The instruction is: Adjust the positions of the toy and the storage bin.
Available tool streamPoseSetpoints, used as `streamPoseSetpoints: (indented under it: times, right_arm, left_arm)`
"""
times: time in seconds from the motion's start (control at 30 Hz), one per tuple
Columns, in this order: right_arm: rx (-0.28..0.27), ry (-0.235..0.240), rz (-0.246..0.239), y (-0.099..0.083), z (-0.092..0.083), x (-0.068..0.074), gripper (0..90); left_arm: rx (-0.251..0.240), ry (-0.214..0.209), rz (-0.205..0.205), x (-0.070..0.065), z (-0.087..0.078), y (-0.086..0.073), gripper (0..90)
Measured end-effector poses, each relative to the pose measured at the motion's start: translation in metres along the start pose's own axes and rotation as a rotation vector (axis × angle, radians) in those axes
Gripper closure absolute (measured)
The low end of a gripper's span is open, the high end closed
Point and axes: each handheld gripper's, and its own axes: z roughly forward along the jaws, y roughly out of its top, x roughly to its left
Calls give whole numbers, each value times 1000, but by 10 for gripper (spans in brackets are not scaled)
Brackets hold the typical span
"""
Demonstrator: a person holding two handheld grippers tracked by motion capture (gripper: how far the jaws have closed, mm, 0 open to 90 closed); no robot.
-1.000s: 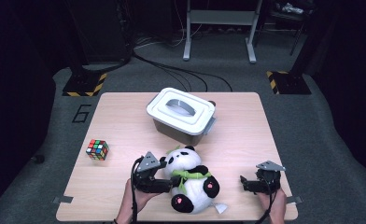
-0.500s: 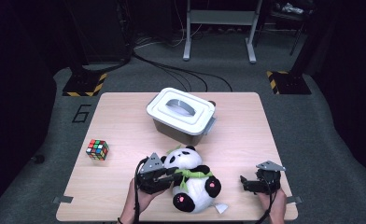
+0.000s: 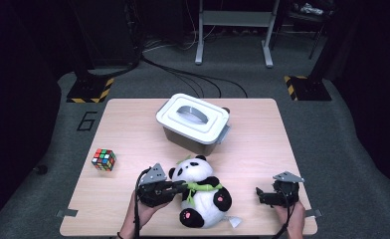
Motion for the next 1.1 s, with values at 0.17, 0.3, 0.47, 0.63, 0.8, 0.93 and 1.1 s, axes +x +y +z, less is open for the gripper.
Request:
streamPoseSetpoints:
  times: [0.17, 0.3, 0.47, 0.63, 0.8, 0.93, 1.1]
  right_arm:
    - [-1, 0, 0, 0, 0, 0, 10]
    - [0, 0, 0, 0, 0, 0, 10]
    - [0, -1, 0, 0, 0, 0, 10]
    - [0, -1, 1, 0, 0, 0, 10]
    - [0, -1, 1, 0, 0, 0, 10]
    - [0, -3, 3, 0, 0, 0, 10]
    - [0, -3, 2, 0, 0, 0, 10]
  left_arm:
    - [2, 2, 2, 2, -6, -1, 816]
    - [4, 2, -5, 6, -10, -3, 817]
    - [14, -14, -7, 12, -17, -4, 819]
    - [14, -17, -14, 19, -24, -5, 821]
    - [20, -13, -21, 28, -33, -8, 821]
    - [19, -7, -22, 36, -39, -10, 821]
    - [24, -1, -20, 46, -48, -10, 822]
